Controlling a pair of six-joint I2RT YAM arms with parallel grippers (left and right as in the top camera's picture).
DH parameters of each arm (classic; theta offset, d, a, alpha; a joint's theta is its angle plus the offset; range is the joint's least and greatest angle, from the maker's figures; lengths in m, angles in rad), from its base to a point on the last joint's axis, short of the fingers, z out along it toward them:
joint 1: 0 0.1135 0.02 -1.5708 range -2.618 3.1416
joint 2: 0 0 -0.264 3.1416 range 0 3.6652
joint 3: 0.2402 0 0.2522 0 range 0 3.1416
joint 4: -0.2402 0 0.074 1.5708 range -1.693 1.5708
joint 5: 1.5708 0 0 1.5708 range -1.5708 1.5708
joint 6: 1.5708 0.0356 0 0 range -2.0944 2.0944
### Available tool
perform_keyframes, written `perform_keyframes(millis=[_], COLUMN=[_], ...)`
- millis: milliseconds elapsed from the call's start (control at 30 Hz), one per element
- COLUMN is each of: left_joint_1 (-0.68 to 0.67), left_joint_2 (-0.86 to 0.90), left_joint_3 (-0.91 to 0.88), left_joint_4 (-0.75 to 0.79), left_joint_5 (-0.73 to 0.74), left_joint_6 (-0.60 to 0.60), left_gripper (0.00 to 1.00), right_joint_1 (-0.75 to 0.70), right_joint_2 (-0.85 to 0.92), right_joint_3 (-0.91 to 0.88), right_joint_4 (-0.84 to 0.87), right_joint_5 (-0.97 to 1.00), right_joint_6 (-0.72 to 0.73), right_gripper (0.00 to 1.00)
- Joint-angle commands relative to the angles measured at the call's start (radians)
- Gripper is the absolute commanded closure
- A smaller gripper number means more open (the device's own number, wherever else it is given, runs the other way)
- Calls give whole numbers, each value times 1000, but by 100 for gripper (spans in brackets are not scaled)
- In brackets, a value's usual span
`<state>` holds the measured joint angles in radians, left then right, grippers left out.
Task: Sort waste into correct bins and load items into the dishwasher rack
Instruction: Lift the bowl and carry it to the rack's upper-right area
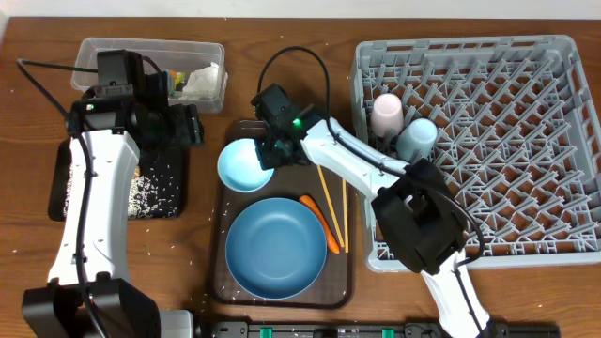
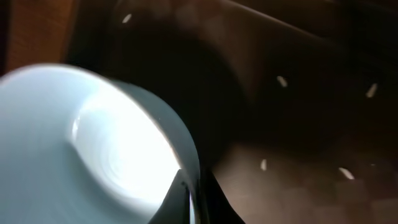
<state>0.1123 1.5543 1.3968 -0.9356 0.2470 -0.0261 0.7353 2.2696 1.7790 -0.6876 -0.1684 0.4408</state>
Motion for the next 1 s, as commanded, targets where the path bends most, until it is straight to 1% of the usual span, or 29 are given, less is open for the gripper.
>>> perform_keyframes(millis=[0, 167, 400, 567, 633, 867, 900, 967], left_joint_1=[2, 2, 2, 2, 2, 2, 2, 2], left_joint_2=[13, 13, 13, 13, 13, 13, 13, 13], left_joint_3=[11, 11, 11, 11, 11, 11, 11, 11], left_joint_4=[-5, -6, -6, -6, -6, -6, -6, -6], left_joint_5=[-13, -13, -13, -13, -13, -13, -13, -13], left_joint_6=[-2, -1, -2, -2, -2, -2, -2, -2], left_gripper=[24, 24, 24, 24, 24, 23, 2, 2], right_joint_1=[2, -45, -117, -160, -189, -303, -323, -366], right_joint_2=[8, -23, -159, -266, -318, -457, -467, -480], right_joint_3=[14, 49, 56, 56, 56, 56, 56, 56], right_joint_4=[-2, -60, -120, -138, -152, -228, -238, -253], right_joint_5=[-25, -53, -53, -5, 60, 438, 481, 553], right_joint_6=[15, -13, -124, -166, -177, -211, -211, -211], right_gripper=[99, 99, 99, 99, 99, 99, 99, 99])
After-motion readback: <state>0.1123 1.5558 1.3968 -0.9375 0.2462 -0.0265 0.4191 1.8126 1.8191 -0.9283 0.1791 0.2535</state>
